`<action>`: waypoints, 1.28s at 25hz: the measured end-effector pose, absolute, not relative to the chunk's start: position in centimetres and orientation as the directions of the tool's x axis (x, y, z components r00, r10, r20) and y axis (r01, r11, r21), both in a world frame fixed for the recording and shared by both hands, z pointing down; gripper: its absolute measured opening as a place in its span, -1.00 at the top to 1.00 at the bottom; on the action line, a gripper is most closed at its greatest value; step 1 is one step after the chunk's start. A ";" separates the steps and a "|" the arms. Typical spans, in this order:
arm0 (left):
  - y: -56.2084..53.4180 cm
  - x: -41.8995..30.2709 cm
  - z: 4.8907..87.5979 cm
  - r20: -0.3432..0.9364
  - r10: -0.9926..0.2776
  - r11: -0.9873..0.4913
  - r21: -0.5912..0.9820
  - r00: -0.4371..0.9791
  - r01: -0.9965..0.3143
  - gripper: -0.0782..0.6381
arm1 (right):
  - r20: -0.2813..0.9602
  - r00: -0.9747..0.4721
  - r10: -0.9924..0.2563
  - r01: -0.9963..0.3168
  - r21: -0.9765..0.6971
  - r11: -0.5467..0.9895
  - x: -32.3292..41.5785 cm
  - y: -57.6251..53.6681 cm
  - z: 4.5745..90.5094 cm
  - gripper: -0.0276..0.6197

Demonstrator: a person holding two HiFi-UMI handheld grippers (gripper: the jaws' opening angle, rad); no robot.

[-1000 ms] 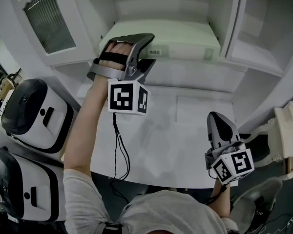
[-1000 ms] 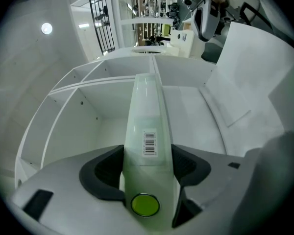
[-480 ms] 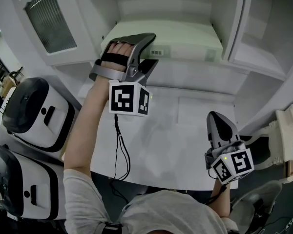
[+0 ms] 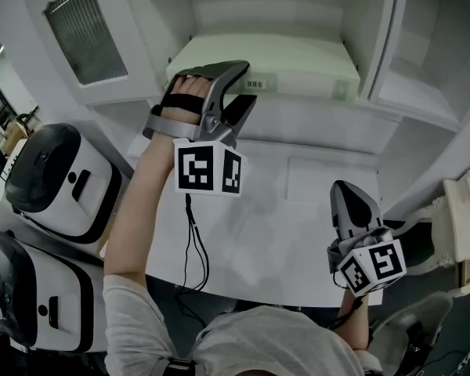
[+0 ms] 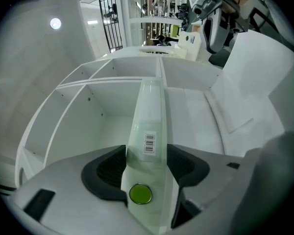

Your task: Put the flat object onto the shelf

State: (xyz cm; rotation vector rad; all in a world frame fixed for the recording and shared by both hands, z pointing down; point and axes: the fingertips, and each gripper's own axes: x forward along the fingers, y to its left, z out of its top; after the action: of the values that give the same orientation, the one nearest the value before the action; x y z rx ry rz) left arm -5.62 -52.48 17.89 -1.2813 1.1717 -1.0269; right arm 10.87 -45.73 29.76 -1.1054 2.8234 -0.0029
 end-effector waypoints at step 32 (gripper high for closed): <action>-47.8 -8.0 19.3 -0.089 -0.983 -0.014 -0.831 0.158 -0.556 0.74 | -0.084 -0.780 -0.620 -0.620 -0.030 0.784 7.1 -43.7 29.8 0.89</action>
State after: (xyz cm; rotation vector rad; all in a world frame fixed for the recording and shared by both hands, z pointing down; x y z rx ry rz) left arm -8.04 -47.79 19.33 -1.6701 1.4947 -0.7055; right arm 7.13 -43.73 29.76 -1.0035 2.8825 -0.0005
